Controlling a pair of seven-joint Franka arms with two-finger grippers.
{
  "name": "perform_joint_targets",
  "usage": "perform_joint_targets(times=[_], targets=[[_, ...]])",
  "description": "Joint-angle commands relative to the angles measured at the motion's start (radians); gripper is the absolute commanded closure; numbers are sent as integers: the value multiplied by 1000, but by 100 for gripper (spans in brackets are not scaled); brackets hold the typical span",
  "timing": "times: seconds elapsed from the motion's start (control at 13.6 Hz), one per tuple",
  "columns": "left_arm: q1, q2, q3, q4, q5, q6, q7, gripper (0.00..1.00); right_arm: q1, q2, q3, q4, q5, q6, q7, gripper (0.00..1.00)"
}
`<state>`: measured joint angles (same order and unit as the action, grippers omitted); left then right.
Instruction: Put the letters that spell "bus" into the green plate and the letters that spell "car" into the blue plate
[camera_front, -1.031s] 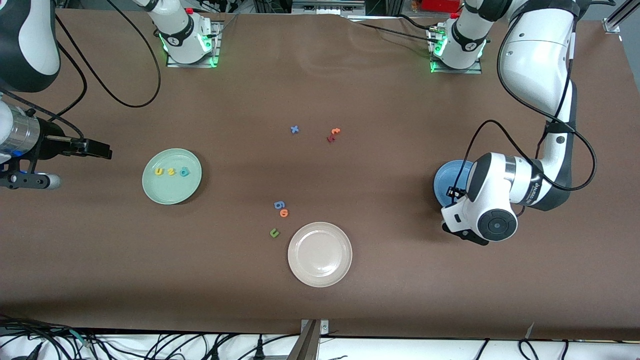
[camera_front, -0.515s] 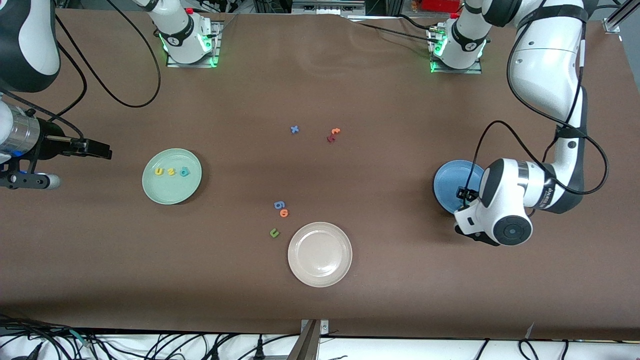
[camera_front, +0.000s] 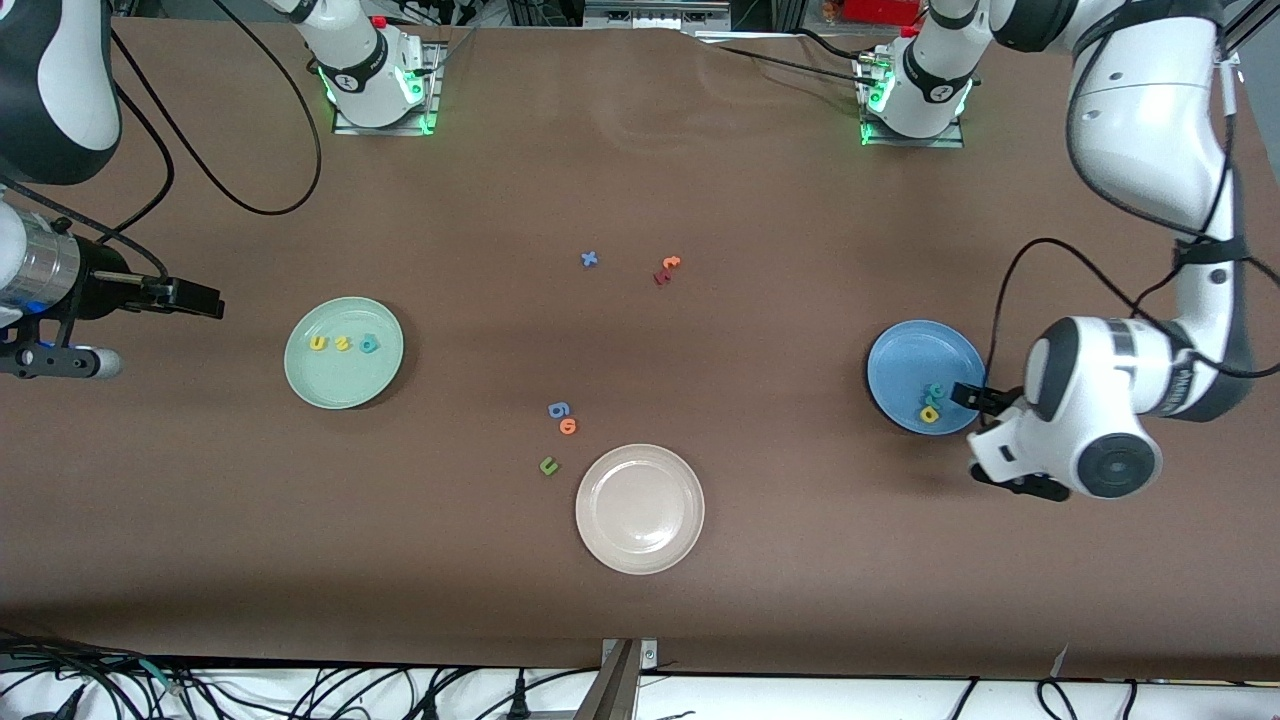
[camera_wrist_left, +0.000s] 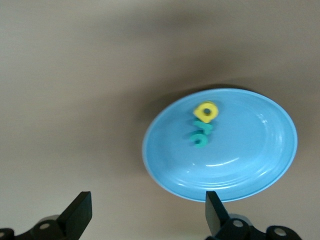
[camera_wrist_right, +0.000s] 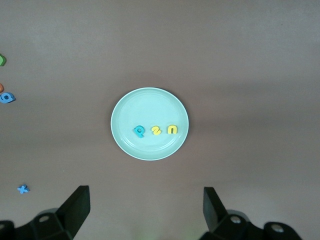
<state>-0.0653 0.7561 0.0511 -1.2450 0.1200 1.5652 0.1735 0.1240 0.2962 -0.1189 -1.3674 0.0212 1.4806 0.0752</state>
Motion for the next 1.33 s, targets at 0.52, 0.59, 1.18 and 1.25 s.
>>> perform_joint_targets(times=[0.52,0.59,1.18,1.25], targets=[[67,-178,-4,13,-13,-105,9,0,-7,-29,13,-33,-18,13,-3,0],[85,-179,-7,27,-35,-112,7,0,-7,-29,13,-33,-17,15,-3,0],[51,-558,1,-246,-56,-33,3,0,-7,-29,13,-33,-17,15,-3,0],[51,-616,1,-279,-65,-48,3,0,-7,-29,13,-33,-17,13,-2,0]])
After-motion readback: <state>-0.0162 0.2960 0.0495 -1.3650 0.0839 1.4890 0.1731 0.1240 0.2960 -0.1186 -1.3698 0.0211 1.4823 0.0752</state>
